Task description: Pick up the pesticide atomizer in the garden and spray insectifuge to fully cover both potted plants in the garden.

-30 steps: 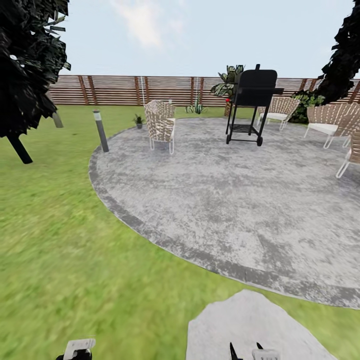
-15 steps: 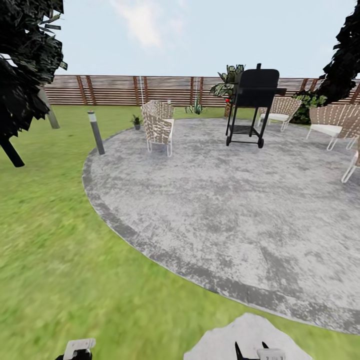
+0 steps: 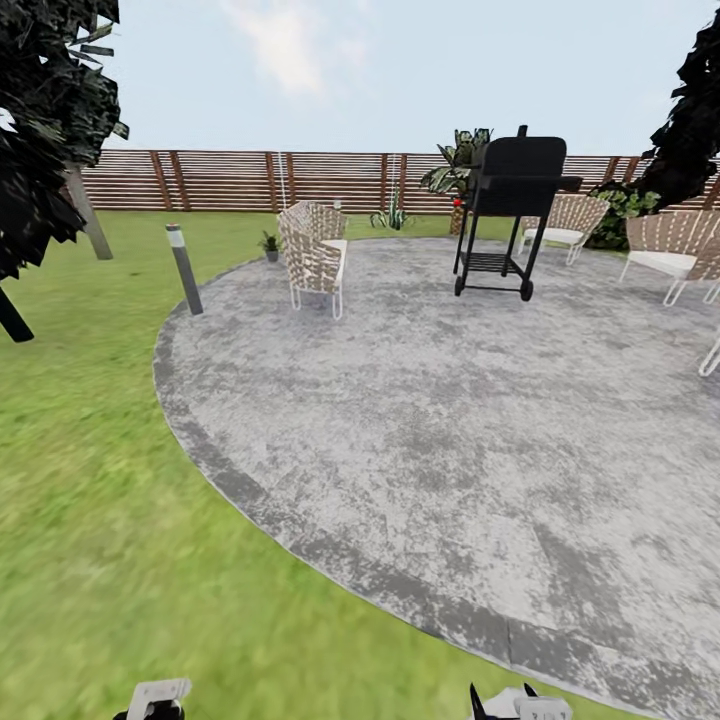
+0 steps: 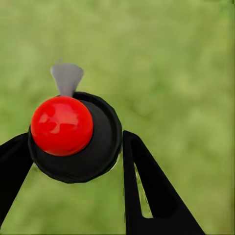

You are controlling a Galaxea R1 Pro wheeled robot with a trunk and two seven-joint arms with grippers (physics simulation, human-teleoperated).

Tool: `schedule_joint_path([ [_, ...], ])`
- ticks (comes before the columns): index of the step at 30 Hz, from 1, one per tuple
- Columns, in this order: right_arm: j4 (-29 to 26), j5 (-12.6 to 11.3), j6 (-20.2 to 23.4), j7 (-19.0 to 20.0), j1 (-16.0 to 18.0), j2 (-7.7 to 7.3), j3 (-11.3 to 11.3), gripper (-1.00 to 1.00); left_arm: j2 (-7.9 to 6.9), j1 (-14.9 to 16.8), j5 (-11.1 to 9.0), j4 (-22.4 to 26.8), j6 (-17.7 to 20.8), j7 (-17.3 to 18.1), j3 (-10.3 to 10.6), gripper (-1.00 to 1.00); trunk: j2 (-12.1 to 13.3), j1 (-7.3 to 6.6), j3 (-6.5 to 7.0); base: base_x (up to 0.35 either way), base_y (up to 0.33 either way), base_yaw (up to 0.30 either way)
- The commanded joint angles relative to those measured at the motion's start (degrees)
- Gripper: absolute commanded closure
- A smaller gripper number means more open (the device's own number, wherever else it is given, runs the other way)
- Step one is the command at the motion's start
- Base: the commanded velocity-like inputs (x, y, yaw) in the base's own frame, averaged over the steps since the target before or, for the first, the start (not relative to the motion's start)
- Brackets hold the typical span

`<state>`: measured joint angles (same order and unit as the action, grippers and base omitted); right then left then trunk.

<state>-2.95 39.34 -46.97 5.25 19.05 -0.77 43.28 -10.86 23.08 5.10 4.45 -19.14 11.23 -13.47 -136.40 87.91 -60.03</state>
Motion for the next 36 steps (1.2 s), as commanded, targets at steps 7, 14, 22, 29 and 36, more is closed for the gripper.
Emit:
schedule_joint_path([
  [7,0.05,-0.05,-0.13,0.55,0.03,0.0,0.49,-1.0,-0.03,0.04,0.53,-0.05,-0.2,0.2,-0.5,1.0,-0.02,0.02,-0.05,0.34,-0.072,0.0],
  [14,0.05,-0.05,-0.13,0.55,0.03,0.01,0.42,-1.0,-0.02,0.04,0.53,-0.05,-0.2,0.2,-0.5,1.0,-0.02,0.02,-0.05,0.34,-0.073,0.051],
  [22,0.05,-0.04,-0.13,0.55,0.03,0.04,0.4,-1.0,-0.03,0.04,0.51,-0.05,-0.2,0.2,-0.5,1.0,-0.02,0.02,-0.05,0.34,-0.025,0.255],
  [29,0.02,-0.05,-0.13,0.55,0.03,-0.02,0.48,-1.0,-0.02,0.04,0.53,-0.05,-0.2,0.2,-0.5,1.0,-0.02,0.02,-0.05,0.34,0.0,0.089],
  [36,0.05,-0.05,-0.22,0.55,0.03,-0.36,0.4,-1.0,0.05,0.04,0.44,-0.14,-0.19,0.29,-0.5,1.0,-0.02,0.02,-0.05,0.292,0.0,0.002],
])
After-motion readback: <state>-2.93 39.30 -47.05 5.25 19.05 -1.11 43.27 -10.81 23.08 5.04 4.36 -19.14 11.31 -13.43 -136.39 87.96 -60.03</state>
